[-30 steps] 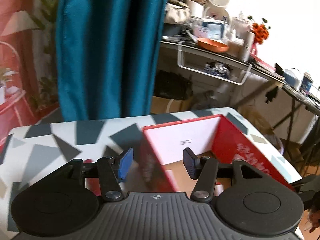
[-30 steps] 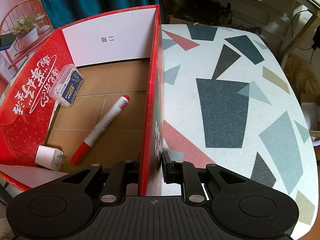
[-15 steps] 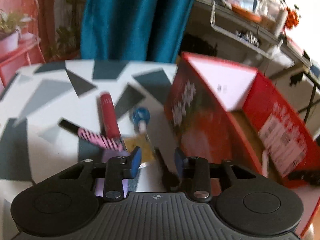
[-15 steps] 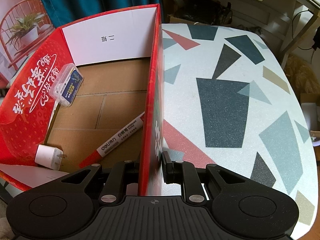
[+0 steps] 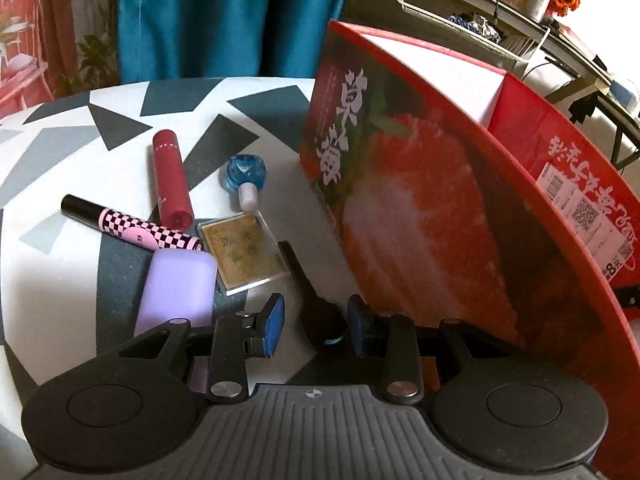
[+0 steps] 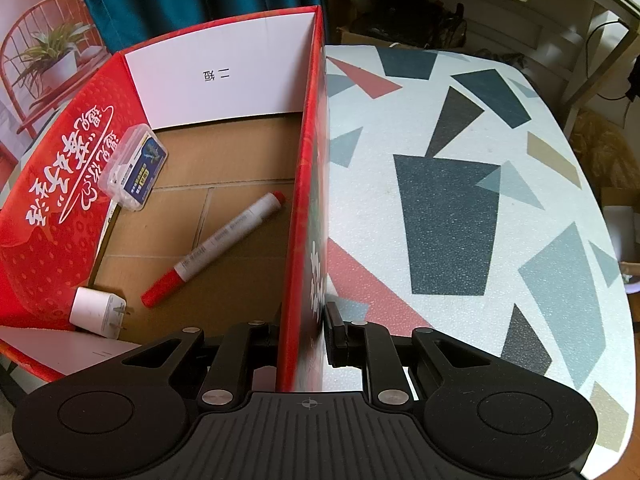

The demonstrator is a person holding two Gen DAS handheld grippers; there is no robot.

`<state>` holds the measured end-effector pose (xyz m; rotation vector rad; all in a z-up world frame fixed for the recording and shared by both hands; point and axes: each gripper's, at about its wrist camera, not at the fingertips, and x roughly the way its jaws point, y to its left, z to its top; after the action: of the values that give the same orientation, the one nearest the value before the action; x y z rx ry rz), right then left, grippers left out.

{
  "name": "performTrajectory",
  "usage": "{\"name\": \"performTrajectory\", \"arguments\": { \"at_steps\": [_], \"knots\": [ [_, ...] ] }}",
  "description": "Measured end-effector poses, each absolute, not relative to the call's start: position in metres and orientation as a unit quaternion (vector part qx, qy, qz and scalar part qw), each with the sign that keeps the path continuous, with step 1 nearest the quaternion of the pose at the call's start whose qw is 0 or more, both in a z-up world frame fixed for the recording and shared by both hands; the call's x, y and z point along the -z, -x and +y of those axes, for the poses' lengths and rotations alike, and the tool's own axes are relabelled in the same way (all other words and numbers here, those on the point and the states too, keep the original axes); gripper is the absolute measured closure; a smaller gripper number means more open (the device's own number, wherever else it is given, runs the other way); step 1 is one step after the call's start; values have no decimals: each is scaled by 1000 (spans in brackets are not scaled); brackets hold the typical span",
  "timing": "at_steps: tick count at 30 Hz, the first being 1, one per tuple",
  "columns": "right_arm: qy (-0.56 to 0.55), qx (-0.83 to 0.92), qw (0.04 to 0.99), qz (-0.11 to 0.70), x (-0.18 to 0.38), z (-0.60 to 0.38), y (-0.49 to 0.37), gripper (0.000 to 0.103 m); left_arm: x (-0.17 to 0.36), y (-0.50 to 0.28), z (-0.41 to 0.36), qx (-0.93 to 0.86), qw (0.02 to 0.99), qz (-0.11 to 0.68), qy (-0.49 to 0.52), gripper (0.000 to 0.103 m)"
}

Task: Organize rigid objects
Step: 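Bring the open left tool back over the black key, then close the left tool on the black key and lift it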

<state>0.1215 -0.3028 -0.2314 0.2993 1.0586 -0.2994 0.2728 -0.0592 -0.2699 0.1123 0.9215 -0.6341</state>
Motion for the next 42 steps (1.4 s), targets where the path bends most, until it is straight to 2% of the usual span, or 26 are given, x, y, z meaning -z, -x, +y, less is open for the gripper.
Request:
{"name": "performTrajectory", "arguments": {
  "at_steps": [8,11,12,15,28,31,42],
  "knots": [
    [-141,143,842,501,232,-303,-122,86,272,-266,-61,305,854,416,-69,68],
    [-141,143,842,501,232,-303,-122,86,270,-259,-64,309,854,410,-86,81],
    [-140,143,842,502,231,-302,-122,86,269,-254,-67,305,856,404,-105,82],
    [-141,143,842,501,231,-303,-121,86,267,-243,-69,301,859,393,-132,82],
    [-141,143,842,501,231,-303,-121,86,262,-237,-36,258,868,412,-98,82],
    [-142,142,842,501,230,-304,-121,86,259,-238,-32,270,866,413,-73,81],
    [-142,142,842,501,229,-305,-122,86,267,-232,-51,270,865,410,-103,59]
  ]
}}
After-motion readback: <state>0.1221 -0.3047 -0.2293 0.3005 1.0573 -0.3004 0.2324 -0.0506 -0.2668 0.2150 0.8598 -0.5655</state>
